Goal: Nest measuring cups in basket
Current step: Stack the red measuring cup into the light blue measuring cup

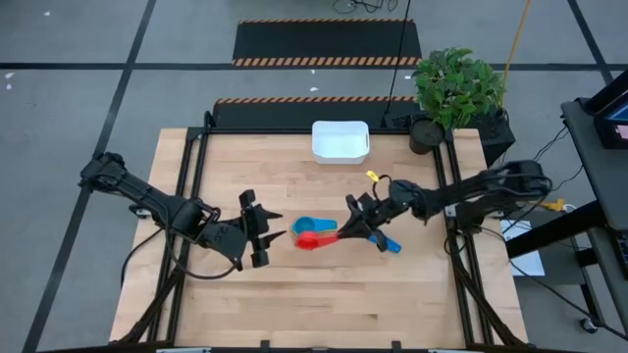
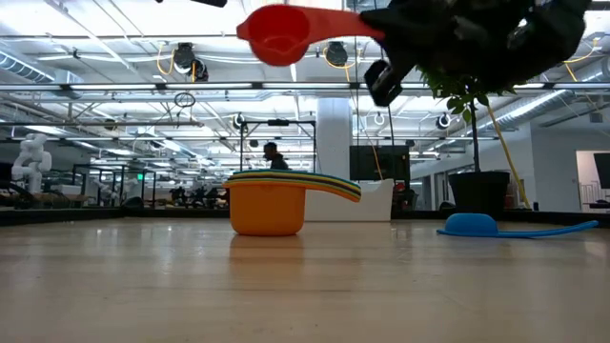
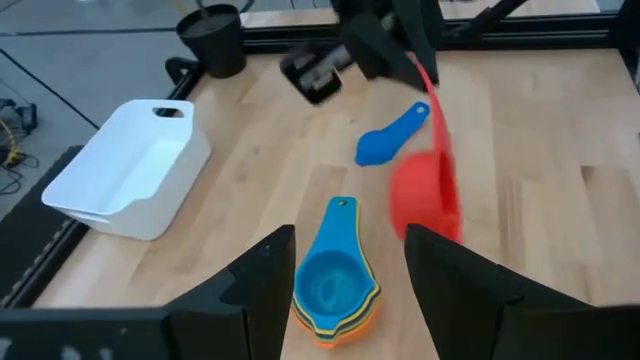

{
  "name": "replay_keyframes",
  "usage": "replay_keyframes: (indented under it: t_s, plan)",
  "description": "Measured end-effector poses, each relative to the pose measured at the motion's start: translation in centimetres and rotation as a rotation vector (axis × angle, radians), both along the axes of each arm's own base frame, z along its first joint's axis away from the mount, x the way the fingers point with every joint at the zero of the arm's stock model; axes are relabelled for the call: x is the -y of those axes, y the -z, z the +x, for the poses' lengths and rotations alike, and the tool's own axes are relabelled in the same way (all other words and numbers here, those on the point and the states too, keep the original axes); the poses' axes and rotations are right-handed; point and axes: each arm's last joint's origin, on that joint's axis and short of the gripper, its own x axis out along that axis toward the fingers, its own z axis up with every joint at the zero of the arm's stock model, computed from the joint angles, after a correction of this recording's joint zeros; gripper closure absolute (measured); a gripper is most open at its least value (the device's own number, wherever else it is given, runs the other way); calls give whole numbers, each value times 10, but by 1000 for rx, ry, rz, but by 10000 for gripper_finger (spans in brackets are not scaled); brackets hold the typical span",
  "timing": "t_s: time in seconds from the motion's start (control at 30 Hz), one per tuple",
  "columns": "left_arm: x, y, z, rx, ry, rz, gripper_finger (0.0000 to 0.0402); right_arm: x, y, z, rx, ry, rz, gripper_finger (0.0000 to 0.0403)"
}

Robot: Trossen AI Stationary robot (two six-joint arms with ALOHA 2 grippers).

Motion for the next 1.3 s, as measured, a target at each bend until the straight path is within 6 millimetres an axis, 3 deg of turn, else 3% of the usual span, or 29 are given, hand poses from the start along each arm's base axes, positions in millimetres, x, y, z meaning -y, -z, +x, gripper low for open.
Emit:
replay_keyframes:
  t_s: [0.5, 1.3]
  plan:
    - [0, 0, 0, 7, -12, 4, 211, 28, 48, 20, -131, 62, 87, 403]
    - [0, 0, 0, 12, -15, -4, 211, 43, 68, 27, -167, 108, 176, 403]
